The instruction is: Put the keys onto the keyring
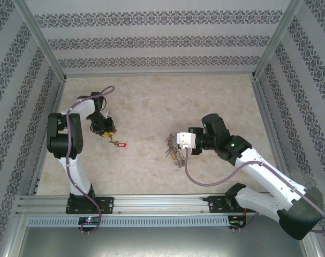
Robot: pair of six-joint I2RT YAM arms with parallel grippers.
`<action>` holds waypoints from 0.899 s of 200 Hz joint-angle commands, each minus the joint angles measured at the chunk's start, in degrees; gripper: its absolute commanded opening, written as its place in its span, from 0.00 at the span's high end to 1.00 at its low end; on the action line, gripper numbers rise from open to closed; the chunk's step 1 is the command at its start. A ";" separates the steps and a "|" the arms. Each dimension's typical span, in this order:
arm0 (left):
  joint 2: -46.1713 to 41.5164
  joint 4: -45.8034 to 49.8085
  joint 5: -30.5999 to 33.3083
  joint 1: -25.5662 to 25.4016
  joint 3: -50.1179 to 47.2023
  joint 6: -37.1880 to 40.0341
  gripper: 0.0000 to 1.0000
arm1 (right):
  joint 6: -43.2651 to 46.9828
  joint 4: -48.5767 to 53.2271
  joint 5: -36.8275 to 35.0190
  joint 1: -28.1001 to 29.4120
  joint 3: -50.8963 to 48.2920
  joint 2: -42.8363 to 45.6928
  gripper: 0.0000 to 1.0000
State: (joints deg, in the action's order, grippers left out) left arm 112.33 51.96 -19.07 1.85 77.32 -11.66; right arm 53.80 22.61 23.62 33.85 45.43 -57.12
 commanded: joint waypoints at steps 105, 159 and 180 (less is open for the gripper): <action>-1.53 6.11 4.30 -0.09 2.91 1.89 0.74 | -0.45 -1.18 2.35 -0.62 -0.73 2.03 1.00; 0.47 6.48 5.45 -0.39 3.97 3.15 0.70 | -0.43 -0.84 2.63 -0.62 -0.44 1.85 1.00; 1.03 6.47 6.13 -0.62 4.32 4.87 0.65 | -0.45 -0.65 2.65 -0.70 -0.36 1.93 1.00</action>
State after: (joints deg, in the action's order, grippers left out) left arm 111.77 55.37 -14.98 1.83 80.07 -9.63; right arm 53.80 22.59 23.66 33.85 44.60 -55.86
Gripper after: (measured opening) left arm 0.343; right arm 0.050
